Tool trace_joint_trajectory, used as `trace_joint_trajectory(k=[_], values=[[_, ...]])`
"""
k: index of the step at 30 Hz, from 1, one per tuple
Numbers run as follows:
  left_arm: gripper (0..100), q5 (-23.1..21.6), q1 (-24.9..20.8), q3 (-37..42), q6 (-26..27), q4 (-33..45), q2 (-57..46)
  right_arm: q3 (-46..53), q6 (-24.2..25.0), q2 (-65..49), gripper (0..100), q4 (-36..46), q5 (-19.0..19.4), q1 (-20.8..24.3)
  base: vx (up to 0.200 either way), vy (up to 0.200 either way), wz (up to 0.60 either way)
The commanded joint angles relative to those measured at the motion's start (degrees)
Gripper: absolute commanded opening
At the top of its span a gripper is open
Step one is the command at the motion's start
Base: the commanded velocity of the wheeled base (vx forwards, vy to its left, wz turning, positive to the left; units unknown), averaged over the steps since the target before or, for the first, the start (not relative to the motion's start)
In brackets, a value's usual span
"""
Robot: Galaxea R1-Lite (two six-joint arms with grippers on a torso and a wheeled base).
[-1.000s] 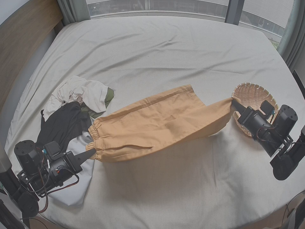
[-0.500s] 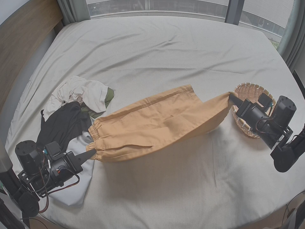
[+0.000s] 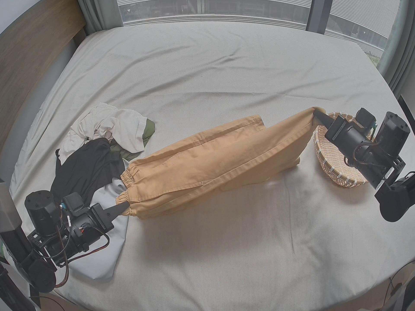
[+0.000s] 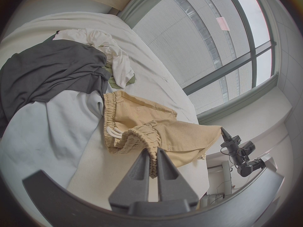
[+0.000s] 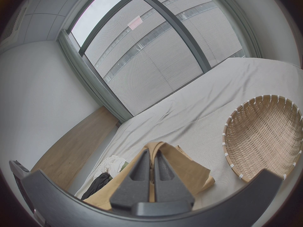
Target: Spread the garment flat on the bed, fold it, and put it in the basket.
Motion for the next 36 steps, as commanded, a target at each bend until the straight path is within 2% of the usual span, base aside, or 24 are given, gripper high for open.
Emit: trace_joint_trajectory(k=[1,11,17,18,20,32,36], values=[[0,0.3,-0.1,0.0,-0.3,0.0,0.1,-0.5,0.1,2.0,0,-0.2,0.2,0.0,0.000,0.000,0.00],[0,0.3,0.0,-1.4,-1.2,0.0,2.8,-4.9,0.6,6.8,0,0.5,0.2,0.1,0.000,0.000,0.00],[0,2.0,0.2,-4.8,-7.2,0.1,2.9,-10.7,2.2,10.8,0,4.2,0.2,0.1,0.000,0.000,0.00],[0,3.7,0.2,-6.2,-9.8,0.1,3.0,-13.5,3.3,12.5,0,5.6,0.3,0.1,0.000,0.000,0.00],[0,4.6,0.3,-7.1,-10.7,0.1,3.5,-15.9,3.4,13.7,0,6.9,0.4,0.1,0.000,0.000,0.00],[0,6.6,0.3,-10.8,-10.9,0.1,8.0,-28.2,3.5,20.5,0,11.8,1.5,0.4,0.000,0.000,0.00],[0,8.0,1.0,-12.0,-10.9,0.1,9.9,-30.1,3.5,22.5,0,11.7,3.4,0.3,0.000,0.000,0.00]])
